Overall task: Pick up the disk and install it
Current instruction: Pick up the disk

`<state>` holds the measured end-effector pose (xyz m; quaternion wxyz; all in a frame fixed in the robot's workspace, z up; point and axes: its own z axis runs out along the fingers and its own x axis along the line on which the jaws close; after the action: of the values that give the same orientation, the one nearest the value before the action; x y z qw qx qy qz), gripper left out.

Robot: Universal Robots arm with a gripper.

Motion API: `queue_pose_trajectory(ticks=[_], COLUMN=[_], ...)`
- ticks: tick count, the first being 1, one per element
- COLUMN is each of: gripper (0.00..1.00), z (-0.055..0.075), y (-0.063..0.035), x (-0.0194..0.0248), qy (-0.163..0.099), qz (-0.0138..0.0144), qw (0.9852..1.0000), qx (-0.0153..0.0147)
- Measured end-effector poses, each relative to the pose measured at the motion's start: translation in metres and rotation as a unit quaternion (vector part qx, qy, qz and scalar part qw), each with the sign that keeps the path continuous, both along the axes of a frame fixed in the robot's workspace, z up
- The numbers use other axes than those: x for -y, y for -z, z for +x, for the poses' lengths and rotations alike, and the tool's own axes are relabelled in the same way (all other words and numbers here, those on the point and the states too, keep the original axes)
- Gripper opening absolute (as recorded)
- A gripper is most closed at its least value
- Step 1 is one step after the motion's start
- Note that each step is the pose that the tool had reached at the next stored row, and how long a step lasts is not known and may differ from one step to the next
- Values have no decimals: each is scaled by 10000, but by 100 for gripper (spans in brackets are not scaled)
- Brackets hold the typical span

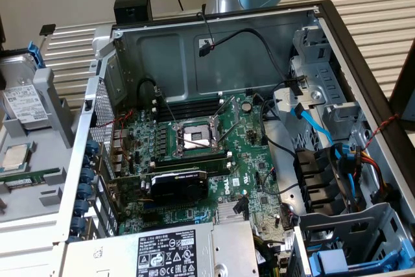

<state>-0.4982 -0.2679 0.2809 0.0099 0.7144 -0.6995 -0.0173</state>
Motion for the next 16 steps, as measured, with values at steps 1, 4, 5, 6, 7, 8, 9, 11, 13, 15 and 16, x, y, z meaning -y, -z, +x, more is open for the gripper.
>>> queue_pose_trajectory(ticks=[1, 4, 5, 6, 7, 8, 9, 11, 13, 15, 16], gripper=[37, 37, 37, 37, 37, 37, 37, 37, 37, 37, 37], z=[0, 0, 0, 1, 1, 0, 0, 0, 0, 0, 0], y=[-4, -18, -22, -24, -26, -29, -31, -58, -76, -97, -109], x=[0, 0, 0, 0, 0, 0, 0, 0, 0, 0, 0], qy=[0, 0, 0, 0, 0, 0, 0, 0, 0, 0, 0], qz=[0, 0, 0, 0, 0, 0, 0, -1, -1, -2, -2], qw=[10000, 10000, 10000, 10000, 10000, 10000, 10000, 10000, 10000, 10000, 10000], qx=[1, 0, 1, 2, 2, 0, 0, 0, 0, 0, 1])
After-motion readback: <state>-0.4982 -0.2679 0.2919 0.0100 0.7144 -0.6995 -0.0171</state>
